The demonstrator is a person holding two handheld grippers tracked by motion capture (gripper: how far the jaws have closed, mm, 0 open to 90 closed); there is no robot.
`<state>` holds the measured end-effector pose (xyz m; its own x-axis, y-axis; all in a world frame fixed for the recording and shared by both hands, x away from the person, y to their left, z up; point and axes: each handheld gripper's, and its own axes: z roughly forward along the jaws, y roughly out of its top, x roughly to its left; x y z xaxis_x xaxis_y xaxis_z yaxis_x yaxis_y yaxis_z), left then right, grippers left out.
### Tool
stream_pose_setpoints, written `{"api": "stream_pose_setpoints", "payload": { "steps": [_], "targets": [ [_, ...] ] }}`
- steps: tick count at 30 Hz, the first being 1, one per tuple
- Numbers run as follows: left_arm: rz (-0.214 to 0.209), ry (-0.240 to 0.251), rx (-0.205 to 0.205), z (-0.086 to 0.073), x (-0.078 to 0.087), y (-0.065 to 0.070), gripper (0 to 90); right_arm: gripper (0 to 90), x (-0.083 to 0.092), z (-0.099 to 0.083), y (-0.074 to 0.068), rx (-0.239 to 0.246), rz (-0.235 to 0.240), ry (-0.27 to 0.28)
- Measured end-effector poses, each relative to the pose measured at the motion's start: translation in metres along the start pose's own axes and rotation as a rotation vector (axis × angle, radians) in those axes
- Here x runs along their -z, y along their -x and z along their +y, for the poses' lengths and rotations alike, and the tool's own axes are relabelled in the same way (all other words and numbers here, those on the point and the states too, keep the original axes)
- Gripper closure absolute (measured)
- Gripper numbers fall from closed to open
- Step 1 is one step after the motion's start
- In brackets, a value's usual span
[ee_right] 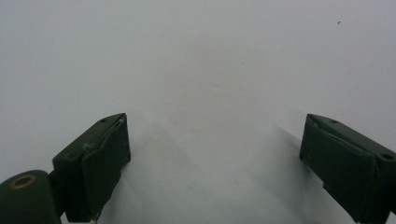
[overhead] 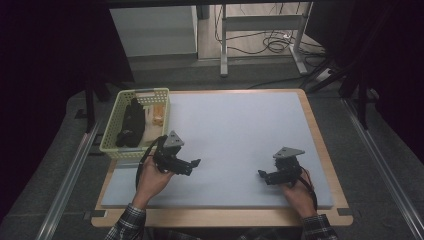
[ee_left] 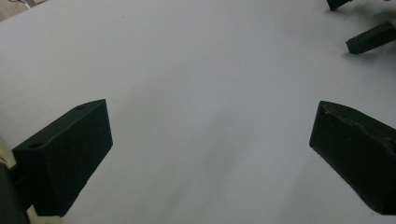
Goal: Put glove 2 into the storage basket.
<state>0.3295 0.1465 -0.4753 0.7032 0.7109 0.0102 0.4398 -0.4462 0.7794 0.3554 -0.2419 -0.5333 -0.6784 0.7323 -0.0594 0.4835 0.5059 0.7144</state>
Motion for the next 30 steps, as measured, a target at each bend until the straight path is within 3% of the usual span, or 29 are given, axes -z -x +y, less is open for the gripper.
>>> {"api": "stream_pose_setpoints", "payload": {
  "steps": [9,16,19,22,30],
  "targets": [
    [-0.05,-0.022,0.019,-0.026,-0.026,0.01,0.0,8.2,0.0,0.0,0.0,0.0,0.0,0.0],
    [-0.044,-0.091,0.002,-0.046,-0.039,0.013,0.0,8.2,0.0,0.0,0.0,0.0,0.0,0.0],
    [-0.036,-0.149,-0.02,-0.053,-0.046,0.014,0.0,8.2,0.0,0.0,0.0,0.0,0.0,0.0],
    [-0.06,-0.134,0.01,-0.057,-0.047,0.011,0.0,8.2,0.0,0.0,0.0,0.001,-0.001,0.0],
    [-0.058,-0.138,0.006,-0.057,-0.047,0.012,0.0,8.2,0.0,0.0,0.0,0.002,0.0,0.001]
  ]
}}
